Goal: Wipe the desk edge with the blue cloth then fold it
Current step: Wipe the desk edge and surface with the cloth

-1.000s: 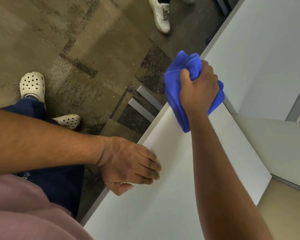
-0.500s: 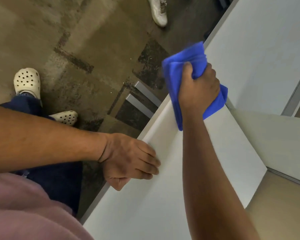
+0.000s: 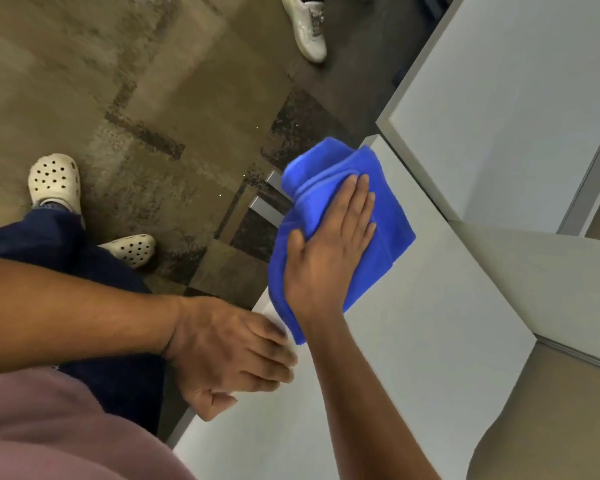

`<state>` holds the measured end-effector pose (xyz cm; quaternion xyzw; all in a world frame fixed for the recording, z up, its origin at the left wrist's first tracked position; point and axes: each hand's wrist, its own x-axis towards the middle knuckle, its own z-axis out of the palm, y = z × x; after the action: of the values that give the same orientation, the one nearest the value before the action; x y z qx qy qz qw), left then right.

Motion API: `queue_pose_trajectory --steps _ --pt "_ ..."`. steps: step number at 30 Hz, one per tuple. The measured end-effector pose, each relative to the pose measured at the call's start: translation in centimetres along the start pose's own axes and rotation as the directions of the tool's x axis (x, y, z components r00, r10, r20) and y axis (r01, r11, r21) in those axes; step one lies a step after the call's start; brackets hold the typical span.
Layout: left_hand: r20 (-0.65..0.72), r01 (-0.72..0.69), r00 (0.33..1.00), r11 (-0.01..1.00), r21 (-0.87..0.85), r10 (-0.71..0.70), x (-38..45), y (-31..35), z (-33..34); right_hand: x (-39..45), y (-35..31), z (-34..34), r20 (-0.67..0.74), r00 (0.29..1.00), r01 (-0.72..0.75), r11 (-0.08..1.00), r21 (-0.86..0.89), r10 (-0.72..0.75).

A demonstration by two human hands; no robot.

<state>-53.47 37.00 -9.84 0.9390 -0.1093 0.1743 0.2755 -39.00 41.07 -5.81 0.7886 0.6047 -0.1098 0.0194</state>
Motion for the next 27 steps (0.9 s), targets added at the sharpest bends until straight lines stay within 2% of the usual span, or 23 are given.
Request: queue_pose_trajectory --steps 2,5,9,12,15,21,24,27 --pt "0.085 0.060 0.995 0.998 0.020 -0.061 -0.1 -0.1 1.4 1.7 0.1 -0.8 0.019 0.999 0.031 1.000 -0.004 -0.031" --pt "-0.016 0.038 0.999 0.996 0.076 -0.037 0.5 -0.2 2.6 6.2 0.2 -2.2 0.011 0.999 0.038 0.999 0.010 -0.038" --pt "-0.012 -0.010 1.000 0.992 0.126 0.011 0.4 -0.7 1.5 10.6 -0.2 -3.5 -0.034 0.999 0.008 1.000 0.029 -0.007" --pt "0.007 -0.027 1.000 0.982 0.189 0.026 0.5 -0.6 1.0 9.6 -0.6 -2.8 -0.060 0.998 -0.008 1.000 0.006 0.008" --pt "-0.032 -0.002 0.999 0.980 0.201 0.009 0.3 -0.3 0.9 6.5 -1.0 -1.5 -0.066 0.998 -0.009 0.998 -0.070 0.004" --pt "-0.064 0.070 0.996 0.990 0.121 -0.062 -0.3 1.3 1.7 -4.0 -1.0 1.0 -0.035 0.999 0.003 0.999 -0.034 -0.004" --pt "-0.062 0.106 0.993 0.988 0.116 -0.099 -0.8 2.1 2.2 -4.2 -0.5 1.1 0.001 0.999 0.044 0.998 -0.047 -0.044" --pt "-0.057 0.108 0.993 0.985 0.131 -0.101 -0.9 2.1 2.3 -1.0 0.0 0.3 0.025 0.994 0.108 0.992 -0.057 -0.107"
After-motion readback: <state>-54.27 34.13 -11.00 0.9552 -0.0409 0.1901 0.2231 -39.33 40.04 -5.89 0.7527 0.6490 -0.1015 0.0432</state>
